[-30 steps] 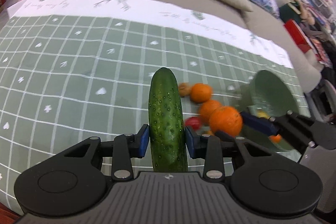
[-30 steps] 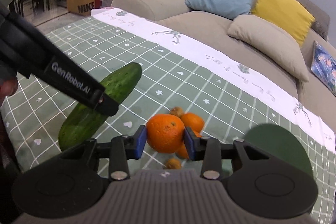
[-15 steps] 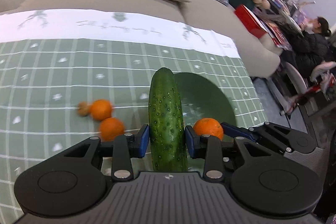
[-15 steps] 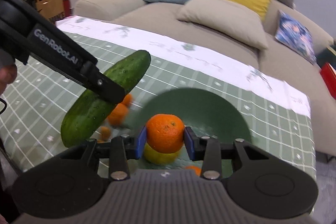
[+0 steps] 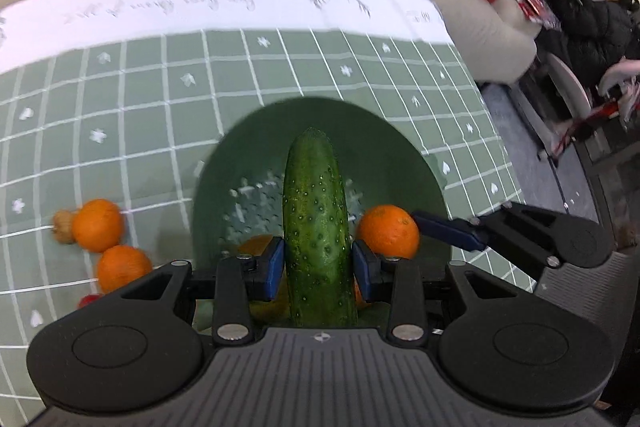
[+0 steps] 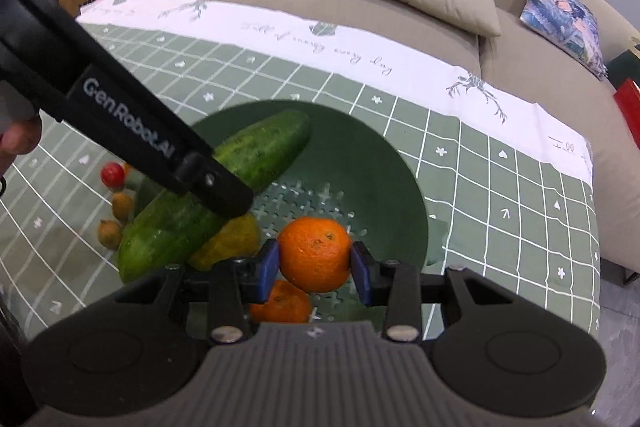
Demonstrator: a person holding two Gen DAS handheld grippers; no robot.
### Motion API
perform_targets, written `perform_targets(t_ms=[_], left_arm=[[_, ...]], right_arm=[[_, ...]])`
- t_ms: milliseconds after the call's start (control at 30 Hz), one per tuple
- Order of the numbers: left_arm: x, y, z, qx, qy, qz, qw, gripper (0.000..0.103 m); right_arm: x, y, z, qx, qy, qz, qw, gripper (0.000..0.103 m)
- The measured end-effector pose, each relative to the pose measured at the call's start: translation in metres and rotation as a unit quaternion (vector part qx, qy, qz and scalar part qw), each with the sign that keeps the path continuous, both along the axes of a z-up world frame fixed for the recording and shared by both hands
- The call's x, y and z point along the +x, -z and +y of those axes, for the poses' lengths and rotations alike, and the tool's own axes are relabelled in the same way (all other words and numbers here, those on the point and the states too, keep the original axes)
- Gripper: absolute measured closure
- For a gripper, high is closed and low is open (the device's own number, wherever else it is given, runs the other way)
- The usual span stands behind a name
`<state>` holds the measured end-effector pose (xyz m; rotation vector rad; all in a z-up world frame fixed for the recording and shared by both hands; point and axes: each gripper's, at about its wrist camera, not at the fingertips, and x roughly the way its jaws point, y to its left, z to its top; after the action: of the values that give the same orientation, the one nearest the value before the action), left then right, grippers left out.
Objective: Organize fruits
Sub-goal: 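Carry the cucumber and orange into the colander and open both tools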
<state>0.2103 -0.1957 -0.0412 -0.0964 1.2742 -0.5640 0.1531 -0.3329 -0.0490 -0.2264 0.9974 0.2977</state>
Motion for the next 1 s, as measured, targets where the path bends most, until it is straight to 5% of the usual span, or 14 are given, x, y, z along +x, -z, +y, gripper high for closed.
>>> perform_targets(t_ms=[467,1000], left_arm=[[0.015,0.021,-0.025,0.026,0.036,0.031,0.9985,0.063],[0.015,0.001,-0.009,0.006,0.034,0.018,0.9992,0.057]], right_arm=[[0.024,0.030,-0.006,-0.020,-0.050,0.034,0.998,0.068],[0.031,0.036,0.000,-0.062,-0.091,0.063,0.992,0.066]])
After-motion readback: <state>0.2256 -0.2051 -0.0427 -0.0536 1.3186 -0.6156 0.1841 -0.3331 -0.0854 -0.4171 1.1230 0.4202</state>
